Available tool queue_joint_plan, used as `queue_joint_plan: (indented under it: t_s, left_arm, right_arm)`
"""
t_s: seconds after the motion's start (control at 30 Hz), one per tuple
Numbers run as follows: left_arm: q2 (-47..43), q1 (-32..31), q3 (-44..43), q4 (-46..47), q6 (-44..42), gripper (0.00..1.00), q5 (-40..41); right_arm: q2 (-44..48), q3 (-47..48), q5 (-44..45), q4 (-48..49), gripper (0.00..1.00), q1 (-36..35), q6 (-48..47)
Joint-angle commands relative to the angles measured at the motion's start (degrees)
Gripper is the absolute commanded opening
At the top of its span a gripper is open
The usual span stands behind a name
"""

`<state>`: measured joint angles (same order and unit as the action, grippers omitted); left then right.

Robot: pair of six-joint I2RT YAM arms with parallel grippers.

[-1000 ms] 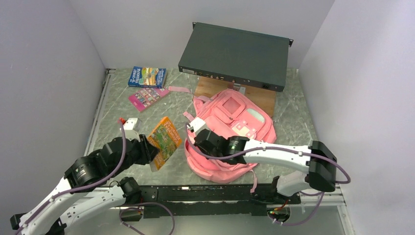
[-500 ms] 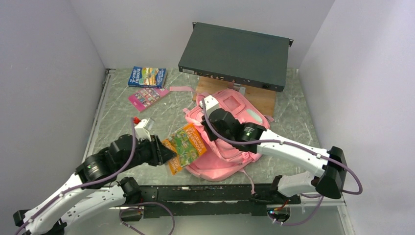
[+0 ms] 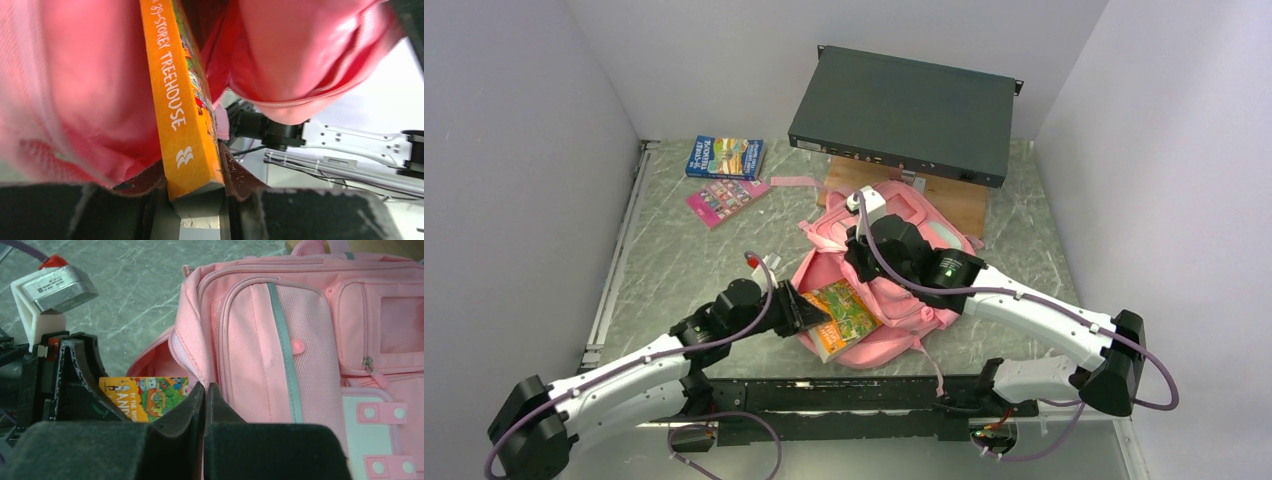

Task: Pack the student bag
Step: Place the book in the student bag.

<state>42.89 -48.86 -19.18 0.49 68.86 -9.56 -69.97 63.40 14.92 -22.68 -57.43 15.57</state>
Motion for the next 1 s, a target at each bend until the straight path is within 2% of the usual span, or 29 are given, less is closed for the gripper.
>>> queue_joint_plan:
  t_s: [0.0, 0.17, 0.3, 0.37, 0.47, 0.57, 0.63, 0.73, 0.8, 0.87, 0.97]
  left_arm:
    - [5.35, 0.66, -2.42, 28.97, 2.42, 0.00, -2.18]
    - [14.11, 0.63, -6.31, 31.94, 0.93, 0.00, -1.00]
    - [21.36, 0.70, -7.66, 42.20, 3.60, 0.00, -3.09]
    - [22.71, 0.65, -9.26, 42.26, 3.89, 0.00, -4.27]
    - [19.67, 0.62, -11.05, 30.77, 2.08, 0.00, -3.17]
    - [13.20, 0.61, -9.94, 18.58, 2.06, 0.00, 1.27]
    - [8.51, 0.60, -8.01, 15.39, 1.76, 0.00, 4.38]
    - [3.59, 0.67, -4.57, 16.47, 2.30, 0.00, 5.85]
    - [2.91, 0.98, -2.28, 21.20, 3.74, 0.00, 4.97]
    - [4.24, 1.06, -1.22, 27.95, 3.48, 0.00, 3.27]
    - [9.09, 1.12, -4.09, 31.67, 1.58, 0.00, 0.03]
  right_arm:
    - [4.08, 0.69, 1.69, 8.98, 0.00, 1.09, 1.02]
    - [4.98, 0.32, 0.81, 9.05, 0.00, 1.09, 1.30]
    - [5.59, 0.30, 0.38, 8.58, 0.00, 1.09, 1.61]
    - [5.99, 0.50, 0.53, 7.83, 0.00, 1.09, 1.65]
    - [7.14, -0.07, 1.17, 7.64, 0.00, 1.14, 1.41]
    - [8.05, -0.62, 1.92, 7.86, 0.00, 1.16, 1.07]
    - [8.27, -0.73, 1.92, 7.95, 0.00, 1.26, 1.04]
    - [8.06, -0.73, 1.30, 8.44, 0.00, 1.28, 1.12]
    - [7.84, -0.69, 0.60, 8.89, 0.00, 1.35, 1.32]
    - [7.54, -0.52, -0.05, 9.20, 0.00, 1.42, 1.54]
    - [7.05, 0.00, -0.94, 9.01, 0.00, 1.44, 2.03]
